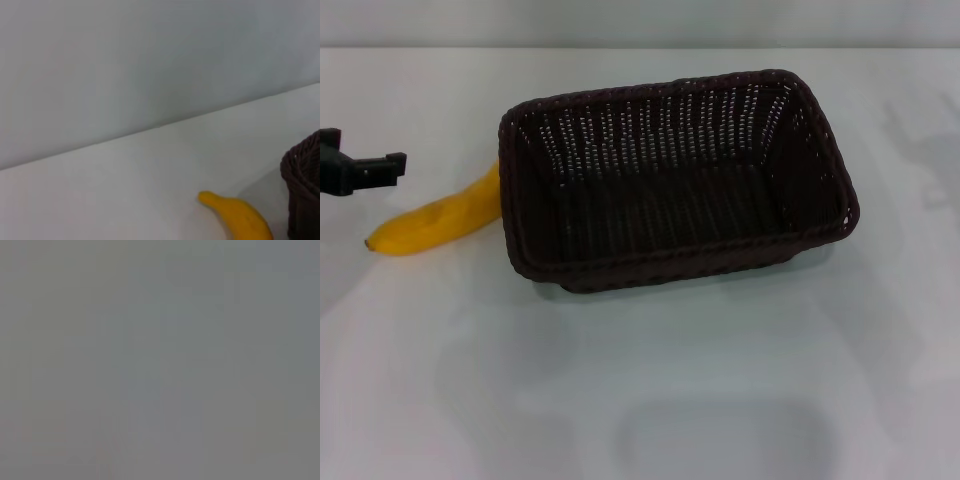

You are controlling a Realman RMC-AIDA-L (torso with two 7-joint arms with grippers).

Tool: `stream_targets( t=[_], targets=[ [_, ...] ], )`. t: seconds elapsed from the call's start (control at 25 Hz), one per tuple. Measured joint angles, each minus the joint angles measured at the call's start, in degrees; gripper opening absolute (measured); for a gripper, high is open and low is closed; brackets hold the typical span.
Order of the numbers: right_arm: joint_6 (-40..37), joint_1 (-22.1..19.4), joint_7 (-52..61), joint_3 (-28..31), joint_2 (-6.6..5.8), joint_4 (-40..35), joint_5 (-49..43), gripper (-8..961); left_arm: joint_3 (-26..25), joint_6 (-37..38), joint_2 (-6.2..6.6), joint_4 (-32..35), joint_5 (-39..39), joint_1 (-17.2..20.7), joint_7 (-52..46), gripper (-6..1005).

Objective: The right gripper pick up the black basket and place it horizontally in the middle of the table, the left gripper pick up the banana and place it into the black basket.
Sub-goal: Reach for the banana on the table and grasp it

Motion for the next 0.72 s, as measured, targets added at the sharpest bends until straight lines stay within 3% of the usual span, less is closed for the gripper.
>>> stream_targets(
  t=[0.72],
  targets=[
    [1.29,-0.63,0.0,-1.8,-0.02,0.17,-0.6,798,1.59,6.98,-0.19,-13.57,-4.63,-2.62,6.72,876]
  ],
)
